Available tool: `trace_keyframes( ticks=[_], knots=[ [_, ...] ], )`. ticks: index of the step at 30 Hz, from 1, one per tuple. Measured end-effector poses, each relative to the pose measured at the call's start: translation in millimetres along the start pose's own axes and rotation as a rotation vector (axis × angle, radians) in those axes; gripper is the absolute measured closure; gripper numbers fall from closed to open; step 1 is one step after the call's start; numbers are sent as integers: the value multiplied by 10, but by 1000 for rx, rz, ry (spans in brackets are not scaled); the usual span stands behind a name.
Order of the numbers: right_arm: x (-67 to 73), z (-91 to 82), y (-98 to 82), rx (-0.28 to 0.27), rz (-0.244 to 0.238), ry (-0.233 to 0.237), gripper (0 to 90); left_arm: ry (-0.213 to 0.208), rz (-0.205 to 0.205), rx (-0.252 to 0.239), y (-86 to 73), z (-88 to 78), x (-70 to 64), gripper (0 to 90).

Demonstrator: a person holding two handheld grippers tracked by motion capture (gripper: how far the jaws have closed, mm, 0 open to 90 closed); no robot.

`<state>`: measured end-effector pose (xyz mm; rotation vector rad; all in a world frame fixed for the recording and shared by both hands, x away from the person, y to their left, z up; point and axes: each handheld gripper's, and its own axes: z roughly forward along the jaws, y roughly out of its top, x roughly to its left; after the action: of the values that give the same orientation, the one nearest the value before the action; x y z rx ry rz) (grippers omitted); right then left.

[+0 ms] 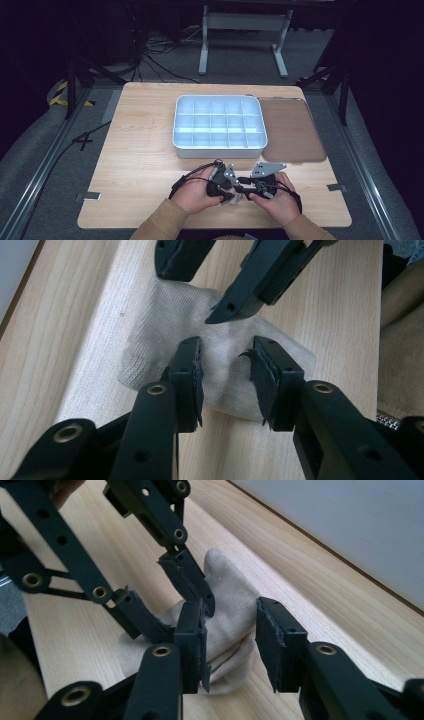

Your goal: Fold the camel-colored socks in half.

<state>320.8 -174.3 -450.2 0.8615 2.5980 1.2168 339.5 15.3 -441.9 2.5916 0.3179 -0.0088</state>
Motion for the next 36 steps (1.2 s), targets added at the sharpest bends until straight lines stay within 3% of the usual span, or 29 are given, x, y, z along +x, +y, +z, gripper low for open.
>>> trace_keyframes(
  ticks=[8, 13, 14, 20, 22, 32, 36],
  knots=[
    [-11, 95, -40, 46, 50, -27, 524, -2, -24, 14, -5, -10, -22, 626],
    [-32, 137, -52, 71, 101, -6, 489, -3, -23, 28, -23, -22, -23, 590],
    [-42, 146, -56, 75, 112, 2, 485, -1, -40, 31, -32, -24, -35, 581],
    [-114, 202, -54, 106, 175, 65, 485, 15, -47, 54, -73, -51, -42, 514],
    [-125, 212, -51, 110, 173, 73, 486, 21, -56, 59, -91, -71, -48, 486],
    [-168, 234, 7, 150, 177, 157, 664, 61, -96, 44, -220, -227, -12, 469],
    [-135, 224, 38, 158, 136, 149, 729, 67, -109, 34, -270, -272, 9, 466]
  ],
)
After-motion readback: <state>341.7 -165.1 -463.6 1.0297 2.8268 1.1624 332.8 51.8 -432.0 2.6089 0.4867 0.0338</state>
